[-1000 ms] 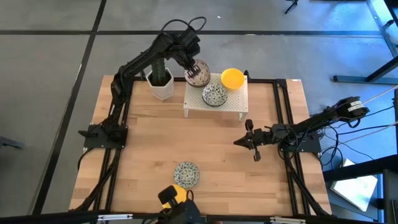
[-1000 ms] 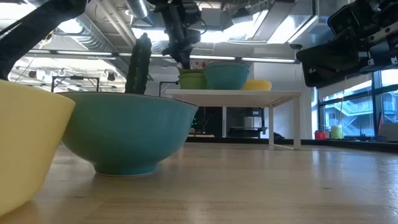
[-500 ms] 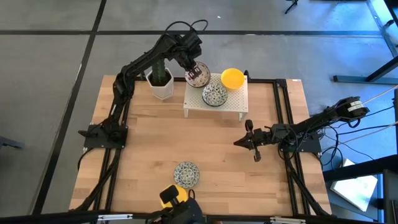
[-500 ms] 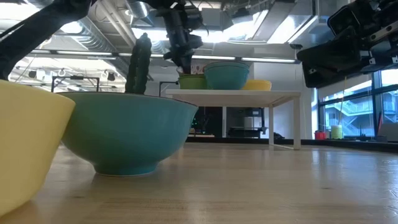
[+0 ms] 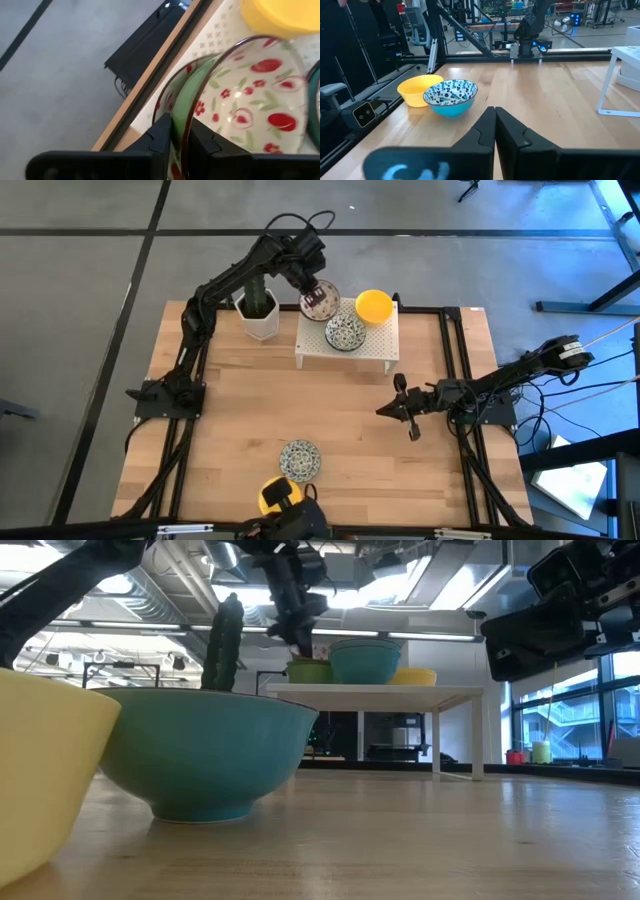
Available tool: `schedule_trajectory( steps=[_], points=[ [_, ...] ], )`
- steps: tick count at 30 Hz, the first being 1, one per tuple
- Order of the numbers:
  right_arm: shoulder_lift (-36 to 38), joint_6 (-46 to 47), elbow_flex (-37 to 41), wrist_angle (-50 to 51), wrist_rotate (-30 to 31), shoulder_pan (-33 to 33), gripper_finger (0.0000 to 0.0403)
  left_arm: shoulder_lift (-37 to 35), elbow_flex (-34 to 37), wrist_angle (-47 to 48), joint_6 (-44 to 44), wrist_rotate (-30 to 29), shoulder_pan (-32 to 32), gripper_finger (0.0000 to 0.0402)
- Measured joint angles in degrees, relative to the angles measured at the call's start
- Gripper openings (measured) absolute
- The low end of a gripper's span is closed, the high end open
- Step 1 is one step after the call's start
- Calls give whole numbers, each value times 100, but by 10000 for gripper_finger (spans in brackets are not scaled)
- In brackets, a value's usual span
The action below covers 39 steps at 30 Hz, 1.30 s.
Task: Pick & Place Mini bowls
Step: Stack the red patterned bowl on the red patterned bowls on the shelf
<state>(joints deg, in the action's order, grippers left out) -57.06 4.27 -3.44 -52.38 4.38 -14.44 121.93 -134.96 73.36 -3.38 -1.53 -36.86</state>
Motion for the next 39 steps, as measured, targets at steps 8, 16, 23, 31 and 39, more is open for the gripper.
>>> schedule_trajectory(
  steps=[8,16,23,31,39],
  points=[
    [0,-17,0,0,4,0,8,0,0,-122,31,158,0,53],
    [0,2,0,0,2,0,8,-2,-2,-158,-35,-135,1,56],
    [0,131,0,0,-2,0,8,-73,-7,-289,-493,-751,166,56],
    [0,289,0,10,-4,0,8,-270,-7,-579,-1099,-906,530,49],
    [0,356,0,39,-7,0,8,-423,-9,-183,-1514,-1179,1715,4]
  ],
)
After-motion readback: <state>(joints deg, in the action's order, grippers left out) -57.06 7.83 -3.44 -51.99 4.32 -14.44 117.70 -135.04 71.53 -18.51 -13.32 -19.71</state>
